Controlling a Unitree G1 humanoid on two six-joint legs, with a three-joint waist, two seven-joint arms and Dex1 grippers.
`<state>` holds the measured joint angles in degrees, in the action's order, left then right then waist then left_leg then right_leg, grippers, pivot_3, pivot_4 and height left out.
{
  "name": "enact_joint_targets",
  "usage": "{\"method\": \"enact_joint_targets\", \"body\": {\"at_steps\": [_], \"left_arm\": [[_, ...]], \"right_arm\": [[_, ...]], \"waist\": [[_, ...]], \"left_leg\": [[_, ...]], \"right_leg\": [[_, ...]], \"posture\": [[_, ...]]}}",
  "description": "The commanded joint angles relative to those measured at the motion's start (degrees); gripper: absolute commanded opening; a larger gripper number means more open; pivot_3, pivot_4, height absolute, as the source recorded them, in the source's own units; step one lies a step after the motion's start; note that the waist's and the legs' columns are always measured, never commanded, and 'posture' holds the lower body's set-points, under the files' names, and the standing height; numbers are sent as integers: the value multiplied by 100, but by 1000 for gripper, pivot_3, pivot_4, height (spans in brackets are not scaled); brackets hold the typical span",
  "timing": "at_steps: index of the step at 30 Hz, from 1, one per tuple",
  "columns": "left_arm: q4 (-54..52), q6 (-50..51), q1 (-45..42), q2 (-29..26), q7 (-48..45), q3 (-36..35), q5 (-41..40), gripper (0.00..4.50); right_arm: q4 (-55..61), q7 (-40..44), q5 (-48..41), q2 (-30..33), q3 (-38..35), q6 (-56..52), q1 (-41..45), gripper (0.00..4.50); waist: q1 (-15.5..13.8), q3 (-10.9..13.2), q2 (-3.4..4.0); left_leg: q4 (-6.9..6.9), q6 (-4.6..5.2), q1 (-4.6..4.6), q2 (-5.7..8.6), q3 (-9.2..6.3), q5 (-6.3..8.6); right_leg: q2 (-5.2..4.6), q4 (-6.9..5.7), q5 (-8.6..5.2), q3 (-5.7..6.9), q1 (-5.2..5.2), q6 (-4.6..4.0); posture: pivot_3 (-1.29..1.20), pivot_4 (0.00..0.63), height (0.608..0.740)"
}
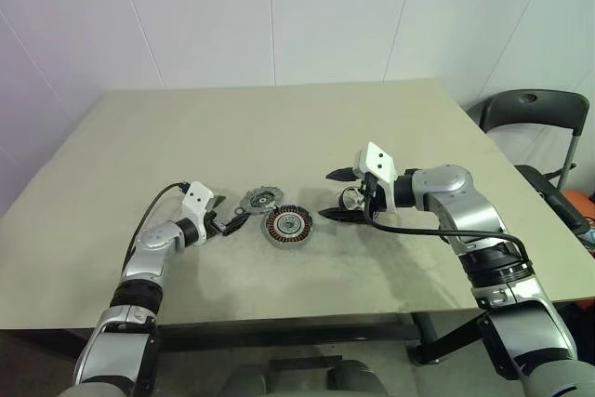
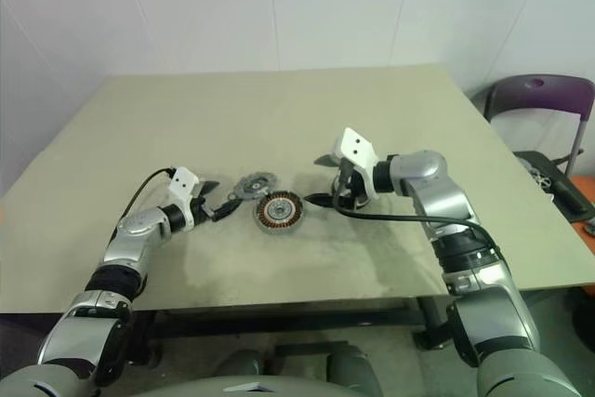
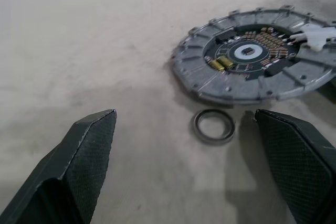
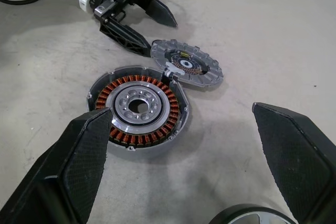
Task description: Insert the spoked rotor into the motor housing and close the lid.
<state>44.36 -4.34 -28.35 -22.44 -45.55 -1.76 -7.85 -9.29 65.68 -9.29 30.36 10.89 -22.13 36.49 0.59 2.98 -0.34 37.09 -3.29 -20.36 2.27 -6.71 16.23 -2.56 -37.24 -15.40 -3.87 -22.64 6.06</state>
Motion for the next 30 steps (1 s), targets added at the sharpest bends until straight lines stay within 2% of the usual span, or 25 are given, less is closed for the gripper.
{"method": "enact_joint_targets", "body": {"at_steps": [1,4,16,22,30], "left_arm": [[108,-58,-138,7,-12,125,171,4500],[133,38,-108,17,5,93,156,4500],[-274,321,334,-8,-28,-20,-2,729],[-859,522,740,-110,-26,-93,-149,682],[-2705,1238,1897,-595,-180,-546,-831,682]], "right_arm": [[126,-25,-50,5,-28,66,151,4464],[139,-37,-54,11,-38,57,139,4464],[84,-61,-50,-28,-27,91,170,4500],[82,-68,-26,-10,-10,113,172,4500],[128,-98,-19,-6,11,84,157,4500]], "waist": [[-3,0,0],[-3,0,0],[48,-4,6],[62,-5,7],[123,-4,7]], "left_leg": [[0,0,0,0,0,0],[2,0,5,1,0,0],[4,2,47,-4,1,-1],[-6,2,40,-5,5,-1],[-15,4,19,-11,1,1]], "right_leg": [[0,0,0,0,0,0],[0,0,1,0,8,2],[8,-6,3,-2,41,3],[7,1,3,-9,30,2],[3,3,2,-21,3,1]], "posture": [[0,0,740],[0,0,740],[0,0,740],[0,0,740],[0,0,740]]}}
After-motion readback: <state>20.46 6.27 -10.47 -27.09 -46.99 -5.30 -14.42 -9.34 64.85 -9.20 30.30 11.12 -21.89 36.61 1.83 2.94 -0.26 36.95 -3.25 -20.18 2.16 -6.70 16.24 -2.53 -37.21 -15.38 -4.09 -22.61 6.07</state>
